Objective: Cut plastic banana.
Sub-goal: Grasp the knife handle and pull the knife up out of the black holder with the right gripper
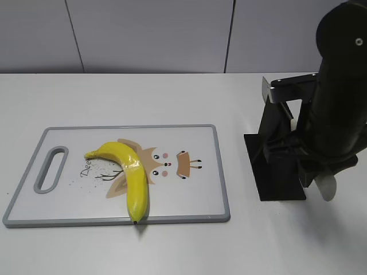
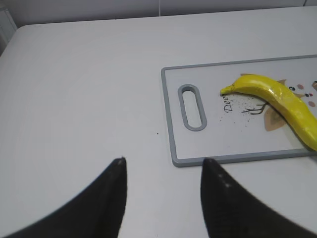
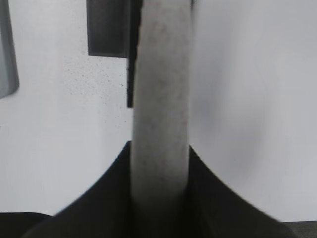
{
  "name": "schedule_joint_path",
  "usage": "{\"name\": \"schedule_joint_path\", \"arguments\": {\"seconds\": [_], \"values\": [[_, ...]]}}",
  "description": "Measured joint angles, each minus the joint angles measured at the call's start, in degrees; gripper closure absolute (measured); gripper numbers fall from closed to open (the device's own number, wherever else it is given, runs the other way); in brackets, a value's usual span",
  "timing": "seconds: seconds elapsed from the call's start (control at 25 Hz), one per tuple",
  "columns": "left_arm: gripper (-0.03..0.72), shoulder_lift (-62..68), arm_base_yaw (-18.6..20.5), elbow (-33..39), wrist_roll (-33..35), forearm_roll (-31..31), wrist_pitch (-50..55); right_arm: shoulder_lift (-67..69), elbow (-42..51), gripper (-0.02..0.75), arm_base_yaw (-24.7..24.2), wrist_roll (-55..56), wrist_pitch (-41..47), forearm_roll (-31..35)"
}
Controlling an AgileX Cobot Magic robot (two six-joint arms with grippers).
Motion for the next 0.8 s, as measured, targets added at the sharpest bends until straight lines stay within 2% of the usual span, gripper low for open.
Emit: {"name": "schedule_joint_path", "arguments": {"seconds": [0.8], "values": [[0.216,0.00,0.00,0.00,0.00,0.00,0.00,-0.76,0.00,0.546,-0.14,1.36,-0.66,0.13]]}}
